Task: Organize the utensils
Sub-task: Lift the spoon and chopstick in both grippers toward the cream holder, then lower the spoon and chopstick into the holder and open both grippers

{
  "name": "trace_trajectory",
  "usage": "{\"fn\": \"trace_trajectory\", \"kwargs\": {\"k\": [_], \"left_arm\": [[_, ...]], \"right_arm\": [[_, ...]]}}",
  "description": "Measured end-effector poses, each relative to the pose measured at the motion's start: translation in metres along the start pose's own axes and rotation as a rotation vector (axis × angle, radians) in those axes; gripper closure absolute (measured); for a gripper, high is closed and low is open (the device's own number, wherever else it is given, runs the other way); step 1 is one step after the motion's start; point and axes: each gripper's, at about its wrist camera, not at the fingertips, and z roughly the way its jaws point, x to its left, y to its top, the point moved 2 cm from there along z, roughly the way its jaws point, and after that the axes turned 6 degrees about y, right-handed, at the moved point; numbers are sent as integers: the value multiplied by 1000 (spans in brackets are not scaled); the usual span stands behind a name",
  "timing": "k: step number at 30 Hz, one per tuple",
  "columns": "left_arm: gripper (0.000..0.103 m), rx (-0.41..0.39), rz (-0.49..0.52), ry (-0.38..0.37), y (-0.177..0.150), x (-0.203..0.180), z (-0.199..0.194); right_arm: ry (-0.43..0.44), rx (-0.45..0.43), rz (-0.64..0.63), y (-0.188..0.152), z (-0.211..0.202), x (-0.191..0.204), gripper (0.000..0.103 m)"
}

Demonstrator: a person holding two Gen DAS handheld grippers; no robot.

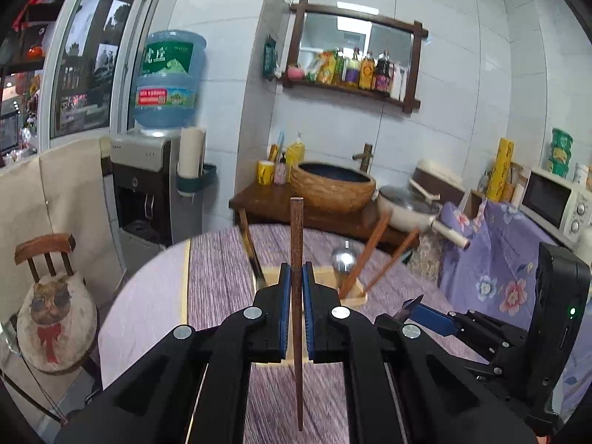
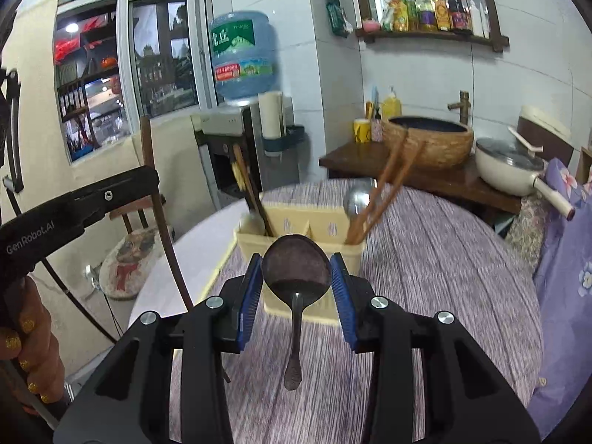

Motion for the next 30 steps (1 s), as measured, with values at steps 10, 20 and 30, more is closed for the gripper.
{"fn": "trace_trajectory", "kwargs": {"k": [10, 20, 30], "left_arm": [[96, -133, -72, 40, 96, 2, 21], [96, -105, -89, 87, 52, 9, 72], [95, -37, -45, 99, 5, 12, 93]], "right_arm": [[-85, -162, -21, 107, 13, -1, 65], [-124, -115, 1, 80, 80, -22, 65], [-137, -45, -48, 27, 111, -20, 65]]}}
